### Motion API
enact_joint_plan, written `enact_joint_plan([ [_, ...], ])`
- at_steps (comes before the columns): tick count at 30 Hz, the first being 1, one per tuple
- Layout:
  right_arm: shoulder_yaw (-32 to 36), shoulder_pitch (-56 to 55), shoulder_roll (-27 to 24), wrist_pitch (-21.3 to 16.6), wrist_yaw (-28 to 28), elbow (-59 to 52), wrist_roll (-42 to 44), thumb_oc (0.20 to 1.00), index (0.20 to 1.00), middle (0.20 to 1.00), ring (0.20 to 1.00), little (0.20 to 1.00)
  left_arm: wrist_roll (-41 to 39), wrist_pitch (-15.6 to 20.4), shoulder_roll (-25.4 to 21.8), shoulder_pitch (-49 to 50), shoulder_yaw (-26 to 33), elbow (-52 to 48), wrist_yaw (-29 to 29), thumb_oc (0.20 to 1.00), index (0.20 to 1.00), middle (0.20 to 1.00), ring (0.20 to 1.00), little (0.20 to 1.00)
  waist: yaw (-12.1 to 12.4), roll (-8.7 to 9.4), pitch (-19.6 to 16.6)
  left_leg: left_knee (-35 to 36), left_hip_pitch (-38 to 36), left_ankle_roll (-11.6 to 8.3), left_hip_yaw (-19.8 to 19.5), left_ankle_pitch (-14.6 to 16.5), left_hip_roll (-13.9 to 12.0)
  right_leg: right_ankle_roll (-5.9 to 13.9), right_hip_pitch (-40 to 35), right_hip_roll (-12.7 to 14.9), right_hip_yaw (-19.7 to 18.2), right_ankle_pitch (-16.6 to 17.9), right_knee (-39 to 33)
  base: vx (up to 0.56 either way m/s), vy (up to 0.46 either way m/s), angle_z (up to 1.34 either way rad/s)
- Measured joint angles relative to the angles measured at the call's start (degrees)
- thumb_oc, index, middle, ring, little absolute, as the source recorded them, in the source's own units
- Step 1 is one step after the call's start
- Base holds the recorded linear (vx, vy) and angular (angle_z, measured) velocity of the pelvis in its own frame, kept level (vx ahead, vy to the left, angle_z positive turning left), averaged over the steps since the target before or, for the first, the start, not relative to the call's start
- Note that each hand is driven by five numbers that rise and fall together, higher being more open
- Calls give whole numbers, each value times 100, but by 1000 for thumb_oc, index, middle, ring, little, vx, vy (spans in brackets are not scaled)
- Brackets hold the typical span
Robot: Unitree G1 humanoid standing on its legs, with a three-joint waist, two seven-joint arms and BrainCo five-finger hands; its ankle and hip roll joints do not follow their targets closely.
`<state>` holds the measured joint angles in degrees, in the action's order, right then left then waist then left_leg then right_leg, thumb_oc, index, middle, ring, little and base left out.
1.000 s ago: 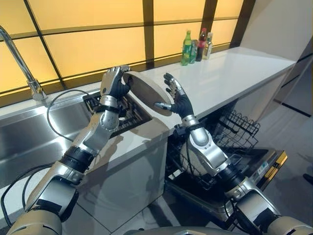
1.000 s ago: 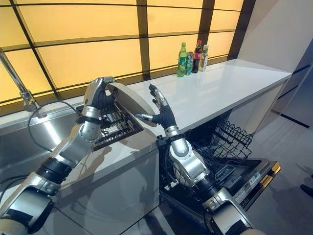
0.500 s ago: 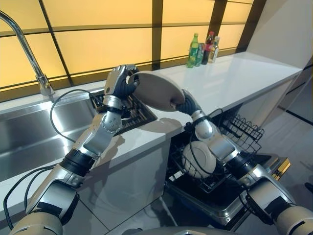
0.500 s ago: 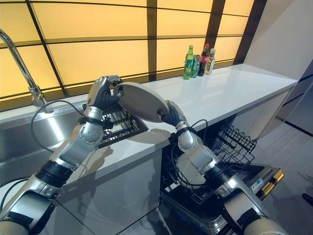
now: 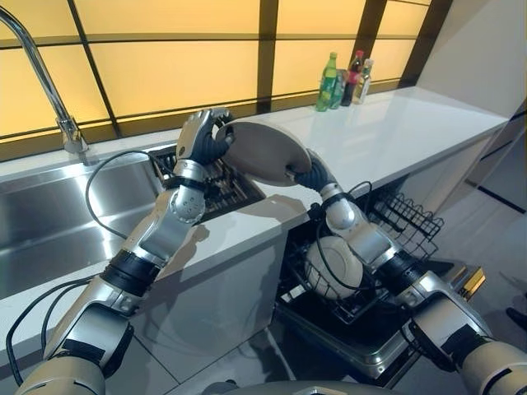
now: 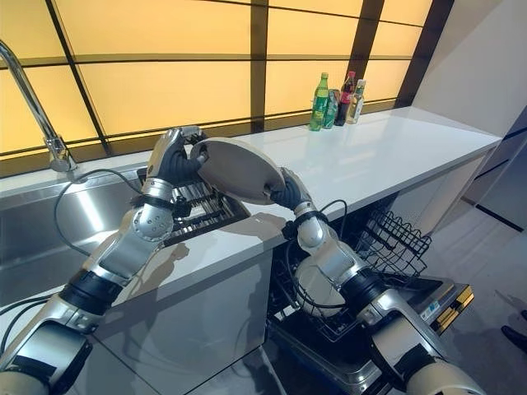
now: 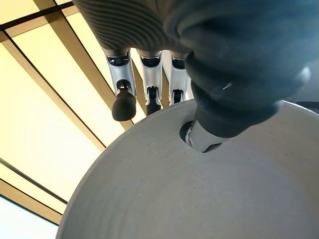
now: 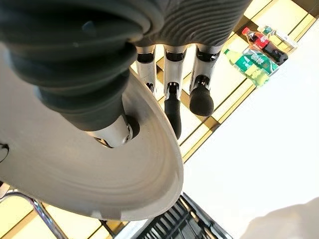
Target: Pick up plates and place into dishwasher.
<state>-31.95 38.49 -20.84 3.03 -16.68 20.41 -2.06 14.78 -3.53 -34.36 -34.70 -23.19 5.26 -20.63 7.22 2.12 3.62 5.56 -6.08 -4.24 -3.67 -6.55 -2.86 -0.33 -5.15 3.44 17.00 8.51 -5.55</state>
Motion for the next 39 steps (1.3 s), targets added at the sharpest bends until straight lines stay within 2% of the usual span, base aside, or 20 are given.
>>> enact_joint_plan([
  [4, 33, -2, -98, -259, -44, 8, 105, 200, 200, 200, 200, 200, -214, 44, -15, 1, 109, -186, 332, 1000, 1000, 1000, 1000, 1000, -14, -46, 31, 1, 4, 0, -2, 0, -1, -2, 1, -1, 1, -3, 0, 0, 0, 0],
  [8, 270, -11, -412, -295, -46, -74, 71, 200, 200, 200, 200, 200, -427, 318, -37, 21, 102, -249, 832, 1000, 1000, 1000, 1000, 1000, -28, -104, 76, -1, 8, 0, 4, 0, 3, -1, 13, 3, -2, -2, 0, 0, 0, 0],
  [13, 620, -137, -1229, -405, 18, -218, -79, 200, 200, 200, 200, 200, -1629, 585, -63, 389, 111, -707, 1547, 1000, 1000, 1000, 1000, 1000, -162, -97, 97, 0, 10, 1, 42, 1, 5, 17, 29, 3, -34, -8, 1, 9, -17, -3],
  [18, 1519, -450, -2000, -288, -18, 59, -81, 200, 200, 200, 200, 200, -2577, 749, -58, 1198, 107, -1114, 2316, 1000, 1000, 1000, 1000, 1000, -209, -90, 171, 2, -29, 2, 131, 9, -10, 22, 40, -17, -128, -5, 0, 6, -44, -9],
  [21, 1585, -479, -2372, -210, -21, 328, -82, 200, 200, 200, 200, 200, -2986, 787, -62, 1546, 106, -1115, 2712, 1000, 1000, 1000, 1000, 1000, -301, -71, 212, 3, -44, -1, 188, 10, -37, 30, 51, -43, -182, 1, 0, 9, -56, -11],
  [27, 1597, -510, -2604, -6, 22, 976, -132, 200, 200, 200, 200, 200, -3836, 951, -330, 1947, 93, -1252, 3360, 1000, 1000, 1000, 1000, 1000, -347, -44, 287, 4, -23, -1, 219, 10, -36, 30, 130, -49, -246, 0, -1, 2, -57, -9],
  [34, 1551, -522, -2609, 353, 417, 1794, -134, 200, 200, 200, 200, 200, -4432, 1085, -459, 2431, 77, -1314, 3451, 1000, 1000, 1000, 1000, 1000, -316, -52, 351, 5, 20, 0, 216, 10, -26, 40, 165, -36, -249, 4, -1, 5, -66, -1],
  [37, 1547, -519, -2606, 511, 623, 1992, -132, 200, 200, 200, 200, 200, -4507, 1296, -455, 2555, 77, -1313, 3305, 1000, 1000, 1000, 1000, 1000, -305, -73, 367, 4, 102, 3, 219, 5, -30, 48, 246, -39, -248, 12, -1, -102, -58, 2],
  [39, 1500, -520, -2598, 581, 757, 2278, -132, 200, 200, 200, 200, 200, -4508, 1572, -448, 2559, 99, -1316, 3091, 1000, 1000, 1000, 1000, 1000, -244, -112, 389, 5, 165, 4, 217, 4, -30, 82, 271, -38, -239, 36, -1, -159, -90, 1],
])
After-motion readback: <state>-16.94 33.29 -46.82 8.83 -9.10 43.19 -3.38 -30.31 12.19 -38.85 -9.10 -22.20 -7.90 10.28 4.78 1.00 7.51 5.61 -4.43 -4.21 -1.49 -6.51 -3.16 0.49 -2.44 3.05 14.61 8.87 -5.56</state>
